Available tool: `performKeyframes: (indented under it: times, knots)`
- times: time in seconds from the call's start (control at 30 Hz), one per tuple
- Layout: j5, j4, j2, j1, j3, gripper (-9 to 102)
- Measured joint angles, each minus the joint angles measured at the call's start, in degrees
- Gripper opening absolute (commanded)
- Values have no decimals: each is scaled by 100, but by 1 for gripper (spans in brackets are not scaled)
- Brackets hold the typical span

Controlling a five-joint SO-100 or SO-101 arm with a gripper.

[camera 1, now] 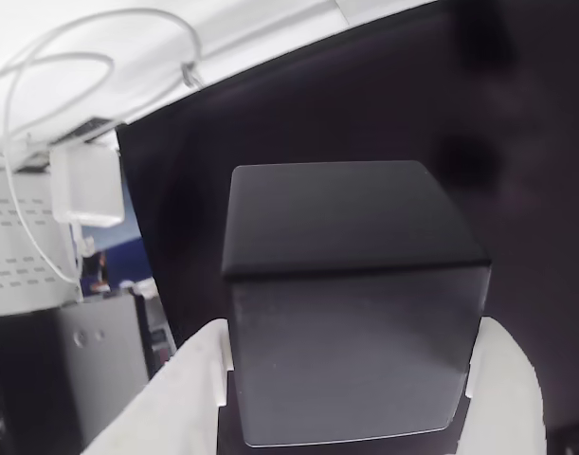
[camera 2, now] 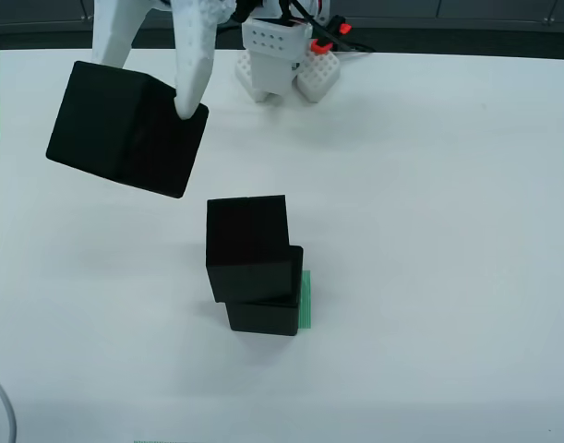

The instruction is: Stack 3 Blocks on the chosen place.

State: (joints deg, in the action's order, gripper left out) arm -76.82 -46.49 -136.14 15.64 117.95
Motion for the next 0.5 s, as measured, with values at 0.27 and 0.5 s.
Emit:
performKeyframes:
  times: [0.27,0.5]
  knots:
    - [-571,1477,-976,-475,1758,15]
    - [-809,2232,-1521,-800,2786,15]
